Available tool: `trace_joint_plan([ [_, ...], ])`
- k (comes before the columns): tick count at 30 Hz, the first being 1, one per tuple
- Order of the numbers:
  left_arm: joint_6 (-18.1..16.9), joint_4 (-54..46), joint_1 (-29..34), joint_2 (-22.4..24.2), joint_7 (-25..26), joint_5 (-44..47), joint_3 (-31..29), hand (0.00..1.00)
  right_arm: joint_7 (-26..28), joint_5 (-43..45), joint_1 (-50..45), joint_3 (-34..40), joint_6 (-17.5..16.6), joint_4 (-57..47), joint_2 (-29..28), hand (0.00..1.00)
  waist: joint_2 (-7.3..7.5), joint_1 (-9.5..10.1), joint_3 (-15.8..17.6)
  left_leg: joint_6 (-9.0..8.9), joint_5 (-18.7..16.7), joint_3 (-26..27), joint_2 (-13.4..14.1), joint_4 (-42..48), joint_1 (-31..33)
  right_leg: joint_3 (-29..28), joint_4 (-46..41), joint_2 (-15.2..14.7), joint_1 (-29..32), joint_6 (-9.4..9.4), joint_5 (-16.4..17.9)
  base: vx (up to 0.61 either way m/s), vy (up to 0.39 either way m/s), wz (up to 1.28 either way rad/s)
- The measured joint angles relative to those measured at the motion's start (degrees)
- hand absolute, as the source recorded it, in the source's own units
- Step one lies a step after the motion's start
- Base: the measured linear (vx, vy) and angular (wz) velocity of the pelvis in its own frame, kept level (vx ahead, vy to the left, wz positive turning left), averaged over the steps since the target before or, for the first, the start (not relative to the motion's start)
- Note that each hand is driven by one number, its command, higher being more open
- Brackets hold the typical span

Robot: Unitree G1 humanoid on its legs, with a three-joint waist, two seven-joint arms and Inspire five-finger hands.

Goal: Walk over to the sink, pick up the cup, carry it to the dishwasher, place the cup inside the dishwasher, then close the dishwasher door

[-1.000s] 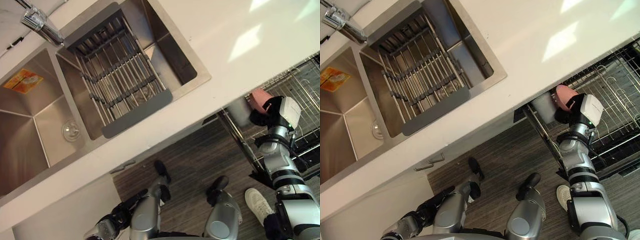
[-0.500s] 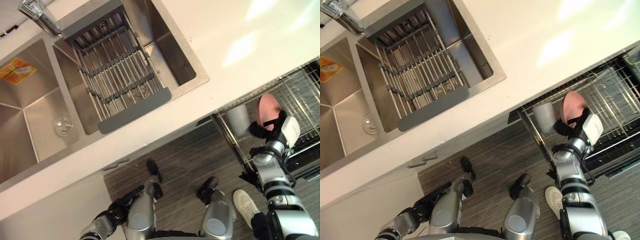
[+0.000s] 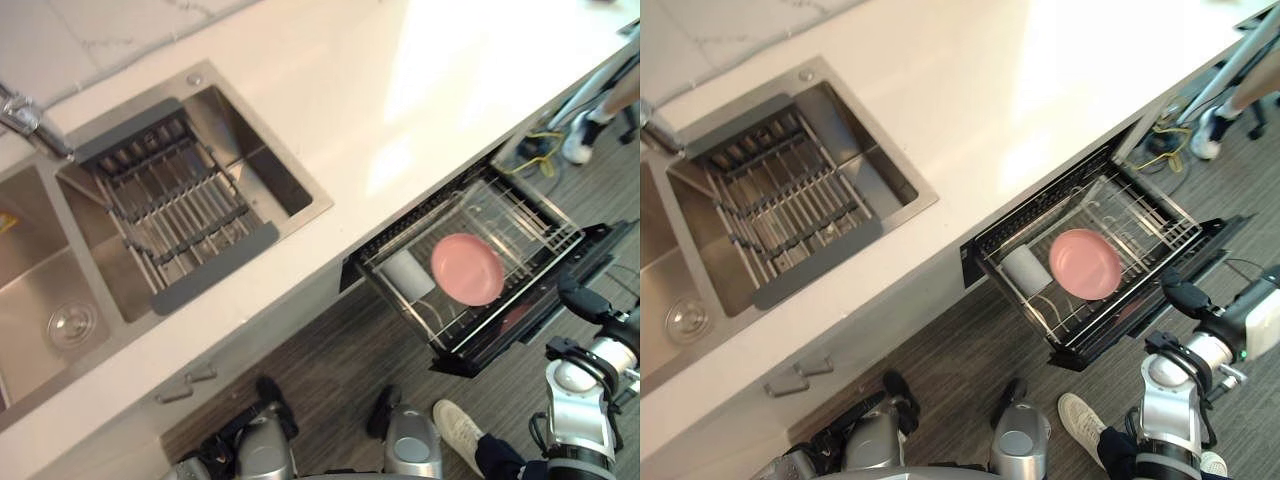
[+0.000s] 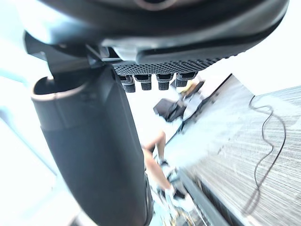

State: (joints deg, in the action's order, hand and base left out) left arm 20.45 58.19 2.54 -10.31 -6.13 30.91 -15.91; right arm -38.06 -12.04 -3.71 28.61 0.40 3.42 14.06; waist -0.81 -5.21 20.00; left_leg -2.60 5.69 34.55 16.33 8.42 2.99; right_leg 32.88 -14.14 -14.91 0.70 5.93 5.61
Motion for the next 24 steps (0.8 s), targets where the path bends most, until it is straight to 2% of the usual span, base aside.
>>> trace_joint_plan([
  [2,0.01,0.30,0.74,0.39,0.37,-0.45,-0.01,1.00,-1.40,5.12,-1.49,1.30,-1.38,-1.06,-1.54,1.00,-0.64,-0.48,-1.66,-0.05,-0.05,1.91,0.83,0.17,-0.38,-0.44,1.23,0.84,-0.23,-0.22,-0.50,0.02,-0.004,-0.16],
  [3,0.03,0.30,0.84,0.51,0.58,-0.44,-0.01,1.00,-1.80,6.80,-1.75,1.82,-1.82,-1.05,-1.94,1.00,-0.72,-0.55,-1.73,-0.04,-0.05,2.25,0.94,0.19,-0.85,-0.59,1.58,1.02,-0.70,-0.25,-0.58,0.04,-0.021,-0.15],
  [4,0.07,0.32,1.15,0.90,1.45,-0.42,0.00,1.00,-2.76,13.49,-2.44,4.90,-3.31,-0.65,-3.54,1.00,-1.05,-0.75,-2.02,-0.05,-0.05,2.45,1.15,0.32,-1.96,-0.64,2.27,1.37,-2.03,-0.25,-0.57,0.03,-0.022,-0.07],
  [5,0.09,0.33,1.21,0.94,1.55,-0.41,0.01,1.00,-2.80,14.59,-2.51,5.51,-3.54,-0.45,-3.74,1.00,-1.12,-0.77,-2.13,-0.05,-0.05,2.47,1.17,0.34,-2.06,-0.63,2.38,1.41,-2.16,-0.24,-0.57,0.00,0.000,0.00],
  [7,0.34,0.41,1.69,1.23,2.36,0.05,0.03,1.00,-2.12,26.80,-2.55,10.91,-7.98,4.23,-4.31,1.00,-1.38,-1.09,-2.85,-0.05,-0.05,3.09,1.33,0.42,-2.59,-0.11,3.34,1.72,-3.27,-0.12,-0.65,0.01,-0.015,0.06],
  [8,0.34,0.40,2.03,1.29,2.52,0.55,0.05,1.00,-1.10,30.20,-2.42,13.24,-9.55,7.30,-4.47,1.00,-1.40,-1.22,-2.98,-0.05,-0.05,3.76,1.39,0.42,-2.94,0.23,3.64,1.81,-3.86,-0.11,-0.65,0.02,-0.012,0.07],
  [10,0.35,0.59,2.79,1.55,2.86,1.30,0.08,1.00,1.41,31.11,-3.05,15.65,-11.96,11.78,-5.60,1.00,-1.81,-1.60,-3.62,-0.05,-0.05,4.33,1.44,0.35,-3.28,0.60,4.15,1.98,-4.52,-0.06,-0.68,0.03,-0.011,0.02],
  [12,0.34,0.82,3.33,2.30,3.59,1.78,0.08,1.00,6.23,32.17,-4.95,15.17,-14.91,11.96,-8.76,1.00,-2.46,-2.21,-4.16,-0.05,-0.05,5.02,1.41,0.12,-3.76,0.40,4.36,2.05,-4.78,-0.02,-0.72,0.03,-0.004,-0.06],
  [13,0.33,0.99,3.40,2.38,3.60,1.70,0.16,1.00,11.19,35.92,-6.20,13.43,-15.53,11.96,-10.08,1.00,-2.71,-2.25,-4.38,-0.06,-0.04,5.15,1.41,-0.01,-3.98,0.41,4.41,2.10,-4.96,-0.02,-0.72,0.00,0.000,0.00],
  [14,0.30,1.00,3.47,2.45,3.60,1.70,0.19,1.00,13.41,37.65,-6.57,12.21,-15.52,12.10,-10.63,1.00,-2.81,-2.25,-4.46,-0.06,-0.04,5.16,1.39,-0.11,-4.06,0.48,4.44,2.11,-5.04,-0.02,-0.72,0.00,-0.002,0.05],
  [16,0.03,0.99,3.57,2.54,3.58,1.73,0.66,1.00,21.54,46.26,-6.82,7.20,-15.66,12.94,-11.97,1.00,-3.20,-1.96,-4.76,-0.08,-0.03,5.14,1.20,-0.68,-3.98,1.14,4.49,2.08,-5.12,0.04,-0.75,-0.02,0.006,0.17],
  [18,-0.53,0.96,3.56,2.86,3.35,1.74,1.38,1.00,28.12,51.52,-5.57,1.22,-15.59,16.48,-12.14,1.00,-3.60,-0.91,-5.06,-0.42,0.21,4.41,0.46,-1.97,-3.97,2.86,5.21,1.92,-6.02,0.42,-0.97,-0.04,0.019,0.35],
  [20,-1.10,0.74,3.64,3.25,3.10,1.79,1.97,1.00,30.71,53.27,-4.19,-2.40,-15.64,18.85,-12.19,1.00,-3.87,0.34,-5.53,-0.70,0.46,3.04,-0.50,-2.80,-3.62,4.34,5.77,1.55,-6.74,0.88,-1.24,-0.02,0.029,0.38],
  [24,-2.11,0.29,4.11,3.63,1.87,1.77,1.97,1.00,31.87,54.62,-3.56,-2.34,-16.26,23.79,-11.17,1.00,-3.79,1.37,-5.86,-0.41,1.02,0.34,-2.78,-4.22,-2.54,7.60,6.75,0.68,-8.44,1.98,-2.22,0.02,0.053,0.46],
])
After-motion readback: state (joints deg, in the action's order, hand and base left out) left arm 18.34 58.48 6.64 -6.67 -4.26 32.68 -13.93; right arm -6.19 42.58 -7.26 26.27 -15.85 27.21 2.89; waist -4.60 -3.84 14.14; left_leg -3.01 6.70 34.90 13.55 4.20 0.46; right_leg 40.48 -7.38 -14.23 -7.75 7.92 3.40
